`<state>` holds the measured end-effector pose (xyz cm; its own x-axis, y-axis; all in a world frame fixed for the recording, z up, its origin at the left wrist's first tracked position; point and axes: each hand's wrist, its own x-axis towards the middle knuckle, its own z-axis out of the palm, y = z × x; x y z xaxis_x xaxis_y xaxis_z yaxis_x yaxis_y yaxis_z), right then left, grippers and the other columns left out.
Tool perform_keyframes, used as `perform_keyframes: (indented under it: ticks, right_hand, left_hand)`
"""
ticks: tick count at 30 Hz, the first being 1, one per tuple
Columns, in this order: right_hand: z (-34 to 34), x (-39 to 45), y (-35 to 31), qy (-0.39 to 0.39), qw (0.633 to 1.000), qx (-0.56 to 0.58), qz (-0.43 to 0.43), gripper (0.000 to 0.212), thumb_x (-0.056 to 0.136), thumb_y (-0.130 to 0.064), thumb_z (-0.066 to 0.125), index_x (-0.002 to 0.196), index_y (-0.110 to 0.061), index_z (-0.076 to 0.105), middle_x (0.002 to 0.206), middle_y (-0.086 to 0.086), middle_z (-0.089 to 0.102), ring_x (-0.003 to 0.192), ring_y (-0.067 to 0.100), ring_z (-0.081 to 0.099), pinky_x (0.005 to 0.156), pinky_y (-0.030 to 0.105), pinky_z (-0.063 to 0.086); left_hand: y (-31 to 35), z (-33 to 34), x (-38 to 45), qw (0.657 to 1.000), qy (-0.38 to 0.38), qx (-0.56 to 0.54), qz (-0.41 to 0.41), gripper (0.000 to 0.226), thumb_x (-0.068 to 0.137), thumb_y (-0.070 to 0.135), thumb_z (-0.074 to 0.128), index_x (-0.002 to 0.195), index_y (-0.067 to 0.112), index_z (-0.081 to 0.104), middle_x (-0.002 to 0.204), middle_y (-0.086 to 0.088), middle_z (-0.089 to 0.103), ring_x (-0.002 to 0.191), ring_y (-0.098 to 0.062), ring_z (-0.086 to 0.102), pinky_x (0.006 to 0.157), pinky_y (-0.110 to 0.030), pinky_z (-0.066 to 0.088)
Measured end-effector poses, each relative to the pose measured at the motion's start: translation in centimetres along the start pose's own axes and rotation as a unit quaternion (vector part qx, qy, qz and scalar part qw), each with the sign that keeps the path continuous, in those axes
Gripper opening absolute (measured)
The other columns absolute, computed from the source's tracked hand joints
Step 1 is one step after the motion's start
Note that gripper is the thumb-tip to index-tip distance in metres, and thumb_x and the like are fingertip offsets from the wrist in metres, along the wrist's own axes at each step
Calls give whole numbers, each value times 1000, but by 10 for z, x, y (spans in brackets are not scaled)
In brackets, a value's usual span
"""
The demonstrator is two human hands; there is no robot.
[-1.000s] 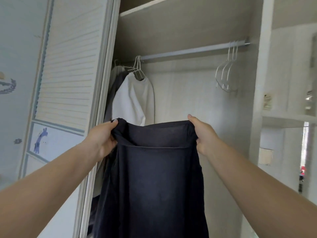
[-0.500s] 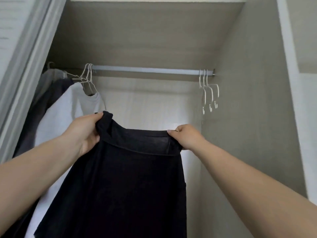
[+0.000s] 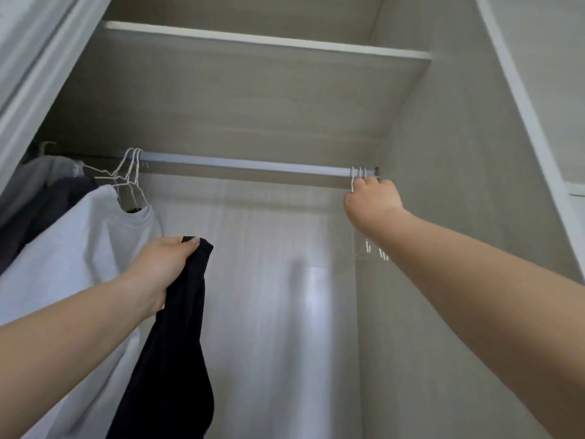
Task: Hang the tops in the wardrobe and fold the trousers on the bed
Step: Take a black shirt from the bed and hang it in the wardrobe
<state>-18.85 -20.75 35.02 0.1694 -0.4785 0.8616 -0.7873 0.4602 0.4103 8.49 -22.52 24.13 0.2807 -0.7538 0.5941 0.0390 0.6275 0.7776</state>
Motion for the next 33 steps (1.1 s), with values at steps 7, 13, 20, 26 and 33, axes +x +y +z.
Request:
perform_keyframes:
  ticks: [7, 13, 20, 26, 33]
  right_hand:
    - [22, 10, 14, -68, 996, 42, 46, 40, 88, -2, 52, 124, -14, 59, 129, 6, 56, 117, 26, 57, 74, 29, 37]
    - [33, 14, 17, -69, 997, 28, 37, 37, 87, -3, 53, 120, -16, 61, 124, 4, 59, 114, 24, 58, 75, 27, 39]
    - [40, 21, 29, -44, 997, 33, 58, 38, 91, -6, 49, 128, -13, 56, 132, 8, 52, 121, 26, 52, 88, 31, 44]
    - [47, 20, 27, -71, 978, 174, 94, 39, 89, 2, 44, 125, -9, 57, 129, 12, 57, 118, 31, 55, 82, 31, 41]
    - [53, 25, 12, 24, 955, 270, 123, 35, 91, 4, 32, 125, -2, 41, 121, 20, 58, 109, 38, 56, 74, 36, 37]
  left_hand:
    - [7, 1, 8, 1000, 1, 16, 13, 21, 96, 22, 56, 84, 6, 62, 75, -15, 59, 62, -27, 54, 60, -29, 45]
    - [14, 10, 11, 999, 9, 20, 27, 28, 97, 22, 53, 74, 8, 58, 67, -13, 57, 57, -26, 53, 55, -27, 46]
    - [12, 20, 13, 998, 28, 22, 55, 31, 99, 20, 51, 71, 8, 55, 66, -13, 55, 57, -26, 52, 55, -28, 43]
    - [4, 26, 16, 998, 23, 23, 52, 27, 99, 17, 49, 76, 6, 58, 68, -13, 55, 58, -25, 52, 36, -14, 43]
    - [-8, 21, 26, 997, 14, 58, 54, 26, 97, 23, 53, 87, 1, 62, 70, -14, 58, 62, -27, 54, 58, -29, 42]
